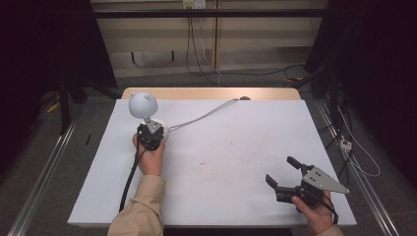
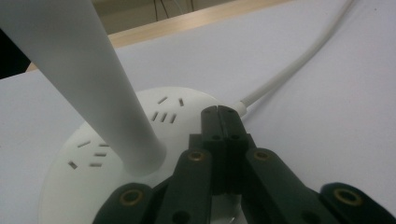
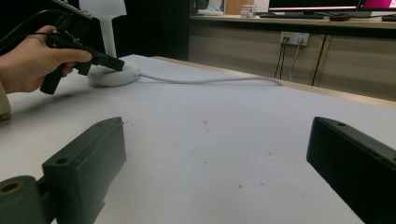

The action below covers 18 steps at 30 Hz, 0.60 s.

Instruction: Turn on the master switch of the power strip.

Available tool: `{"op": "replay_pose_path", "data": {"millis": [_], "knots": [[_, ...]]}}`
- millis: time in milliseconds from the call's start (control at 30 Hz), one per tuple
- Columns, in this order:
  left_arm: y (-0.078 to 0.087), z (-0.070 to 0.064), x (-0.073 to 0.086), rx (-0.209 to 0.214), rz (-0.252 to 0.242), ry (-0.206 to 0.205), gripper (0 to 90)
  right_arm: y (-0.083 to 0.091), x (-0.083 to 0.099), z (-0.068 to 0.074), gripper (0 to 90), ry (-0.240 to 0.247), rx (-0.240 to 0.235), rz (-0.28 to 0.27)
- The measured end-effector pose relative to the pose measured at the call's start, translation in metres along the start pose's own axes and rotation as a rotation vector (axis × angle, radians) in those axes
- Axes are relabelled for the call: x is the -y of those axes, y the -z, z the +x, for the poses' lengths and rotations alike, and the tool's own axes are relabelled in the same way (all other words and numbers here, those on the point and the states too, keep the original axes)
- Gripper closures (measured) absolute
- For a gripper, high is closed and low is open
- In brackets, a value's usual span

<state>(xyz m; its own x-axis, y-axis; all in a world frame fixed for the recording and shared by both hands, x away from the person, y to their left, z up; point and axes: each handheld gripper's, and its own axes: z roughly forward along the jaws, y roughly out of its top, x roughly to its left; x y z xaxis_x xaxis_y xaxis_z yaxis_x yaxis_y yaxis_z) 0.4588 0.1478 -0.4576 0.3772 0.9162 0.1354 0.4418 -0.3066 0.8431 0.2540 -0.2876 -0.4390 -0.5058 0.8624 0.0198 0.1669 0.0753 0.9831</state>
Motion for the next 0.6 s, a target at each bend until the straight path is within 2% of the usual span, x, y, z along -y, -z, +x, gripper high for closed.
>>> {"op": "replay_pose_path", "data": {"millis": [33, 100, 167, 300, 333, 367, 400, 467, 567, 600], "knots": [[-0.0001, -0.0003, 0.0, -0.002, 0.0, -0.015, 90.0, 0.0002, 0.0003, -0.0005, 4.0, -0.001, 0.001, 0.002], [-0.0007, 0.0009, 0.0004, 0.012, -0.007, -0.002, 90.0, 0.0011, 0.0002, -0.0015, 4.0, -0.003, 0.006, 0.0], [-0.0007, 0.0, -0.0001, 0.01, -0.005, -0.012, 90.0, 0.0019, -0.0002, -0.002, 4.0, -0.002, 0.009, -0.002], [0.0008, 0.0016, -0.0015, 0.03, -0.008, 0.012, 90.0, 0.0009, -0.0005, -0.0006, 3.9, -0.005, 0.005, -0.005], [0.0009, 0.0015, -0.0026, 0.044, -0.027, 0.038, 90.0, 0.0001, -0.0004, -0.0001, 3.9, -0.004, 0.002, -0.004], [0.0017, 0.0022, -0.0029, 0.047, -0.018, 0.03, 90.0, -0.0005, -0.0004, 0.0005, 3.9, -0.003, -0.002, -0.001], [0.0014, 0.0016, -0.0029, 0.045, -0.028, 0.046, 90.0, -0.0012, -0.0005, 0.0011, 3.9, -0.002, -0.002, -0.002], [0.0023, 0.0024, -0.0033, 0.044, -0.019, 0.038, 90.0, -0.002, -0.0006, 0.0017, 3.9, 0.002, -0.008, -0.002], [0.0056, 0.005, -0.0047, 0.043, -0.033, 0.043, 89.0, -0.0025, -0.0004, 0.0018, 3.9, 0.004, -0.01, 0.0], [0.0065, 0.005, -0.0054, 0.049, -0.054, 0.061, 88.4, -0.0023, -0.0005, 0.0018, 3.9, 0.001, -0.011, -0.001]]}}
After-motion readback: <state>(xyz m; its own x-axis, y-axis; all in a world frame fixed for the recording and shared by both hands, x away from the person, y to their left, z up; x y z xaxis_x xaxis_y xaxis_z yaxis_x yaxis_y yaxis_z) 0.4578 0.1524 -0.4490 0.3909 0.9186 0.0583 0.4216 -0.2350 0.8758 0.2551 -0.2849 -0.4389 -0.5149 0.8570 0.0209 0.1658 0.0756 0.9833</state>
